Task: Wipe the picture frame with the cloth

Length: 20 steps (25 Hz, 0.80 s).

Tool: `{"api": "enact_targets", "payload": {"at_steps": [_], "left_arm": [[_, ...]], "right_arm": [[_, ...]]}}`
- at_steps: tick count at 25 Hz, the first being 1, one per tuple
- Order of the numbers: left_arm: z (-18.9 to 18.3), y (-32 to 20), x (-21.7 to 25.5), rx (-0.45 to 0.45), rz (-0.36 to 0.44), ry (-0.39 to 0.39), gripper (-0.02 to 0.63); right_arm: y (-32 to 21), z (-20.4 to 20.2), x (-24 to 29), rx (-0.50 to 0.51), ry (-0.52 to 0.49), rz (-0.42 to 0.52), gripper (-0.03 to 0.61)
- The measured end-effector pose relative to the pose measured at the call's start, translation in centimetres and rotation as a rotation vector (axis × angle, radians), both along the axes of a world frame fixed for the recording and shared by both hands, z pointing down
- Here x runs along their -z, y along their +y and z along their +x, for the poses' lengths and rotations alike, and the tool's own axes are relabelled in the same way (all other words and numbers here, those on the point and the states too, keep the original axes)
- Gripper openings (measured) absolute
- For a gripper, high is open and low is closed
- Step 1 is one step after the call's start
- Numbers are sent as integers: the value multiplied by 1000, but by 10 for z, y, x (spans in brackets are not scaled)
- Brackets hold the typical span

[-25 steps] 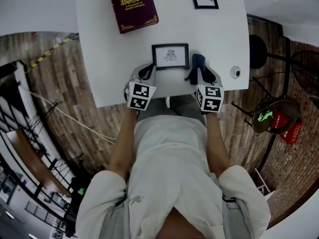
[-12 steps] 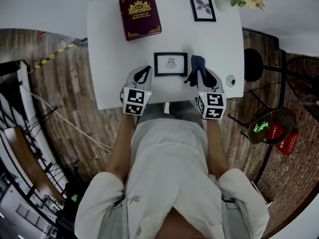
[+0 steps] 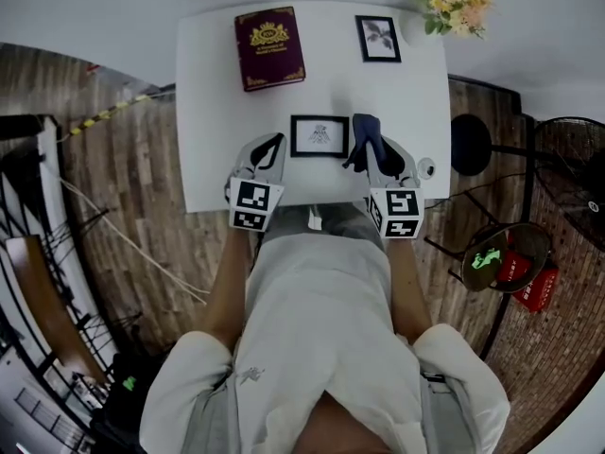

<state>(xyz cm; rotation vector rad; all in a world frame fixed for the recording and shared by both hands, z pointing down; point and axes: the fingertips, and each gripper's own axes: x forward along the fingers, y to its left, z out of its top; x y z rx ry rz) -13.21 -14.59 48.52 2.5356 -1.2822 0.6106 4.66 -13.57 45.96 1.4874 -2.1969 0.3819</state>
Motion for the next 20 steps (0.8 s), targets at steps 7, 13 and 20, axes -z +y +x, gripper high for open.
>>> {"api": "enact_targets", "payload": {"at_steps": [7, 13, 20], "left_arm": [[9, -1, 13, 66, 21, -34, 20], [17, -7, 28, 135, 48, -52, 20], [27, -13, 39, 155, 84, -72, 20]], "right_arm": [[-10, 4, 10, 81, -36, 16, 61], [-27, 4, 16, 153, -71, 31, 61], [-42, 6, 18, 198, -88, 44, 61]]}}
